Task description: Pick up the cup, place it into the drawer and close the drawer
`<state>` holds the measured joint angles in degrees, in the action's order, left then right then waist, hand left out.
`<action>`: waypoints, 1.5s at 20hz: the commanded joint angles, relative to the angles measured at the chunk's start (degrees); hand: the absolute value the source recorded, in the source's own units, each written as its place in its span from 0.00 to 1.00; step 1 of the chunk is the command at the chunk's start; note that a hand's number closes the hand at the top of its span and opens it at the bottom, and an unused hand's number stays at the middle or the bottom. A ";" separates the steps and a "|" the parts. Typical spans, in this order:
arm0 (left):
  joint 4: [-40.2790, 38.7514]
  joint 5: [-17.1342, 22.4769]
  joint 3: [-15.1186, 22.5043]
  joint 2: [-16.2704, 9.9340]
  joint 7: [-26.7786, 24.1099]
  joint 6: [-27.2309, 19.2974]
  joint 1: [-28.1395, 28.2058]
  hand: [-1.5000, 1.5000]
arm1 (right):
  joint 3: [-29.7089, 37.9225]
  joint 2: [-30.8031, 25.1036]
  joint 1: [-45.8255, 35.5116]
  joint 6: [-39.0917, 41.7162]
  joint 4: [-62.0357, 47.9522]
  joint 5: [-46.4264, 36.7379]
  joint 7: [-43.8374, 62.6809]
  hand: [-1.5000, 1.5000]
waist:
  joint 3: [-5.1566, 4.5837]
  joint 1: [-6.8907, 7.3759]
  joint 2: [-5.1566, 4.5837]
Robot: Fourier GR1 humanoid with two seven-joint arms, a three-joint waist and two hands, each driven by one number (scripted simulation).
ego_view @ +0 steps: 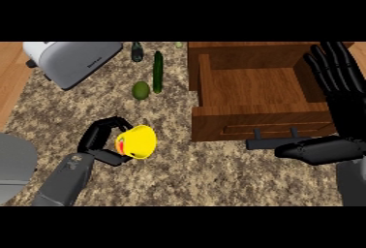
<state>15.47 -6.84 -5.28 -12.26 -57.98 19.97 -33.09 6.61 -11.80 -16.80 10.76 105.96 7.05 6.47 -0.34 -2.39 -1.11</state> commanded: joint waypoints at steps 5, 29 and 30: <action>2.20 5.00 -4.01 2.20 -10.70 5.72 -0.48 1.00 | 0.66 -0.19 1.58 0.70 0.45 0.85 -0.41 0.00 | 0.08 0.32 0.39; 35.15 13.09 -1.65 12.16 27.39 -19.65 -15.44 1.00 | 1.05 0.36 4.68 -0.50 2.06 -1.59 -1.12 0.00 | 0.38 2.43 1.51; 32.12 13.54 -0.12 12.18 27.45 -23.22 -19.63 1.00 | 1.73 -0.34 4.18 0.47 1.31 -0.45 -1.18 0.00 | 0.37 1.60 1.31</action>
<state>45.90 5.61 -8.22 -1.16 -37.08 2.58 -46.22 8.71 -12.39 -13.26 10.85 106.32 6.28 5.33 0.05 0.18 0.37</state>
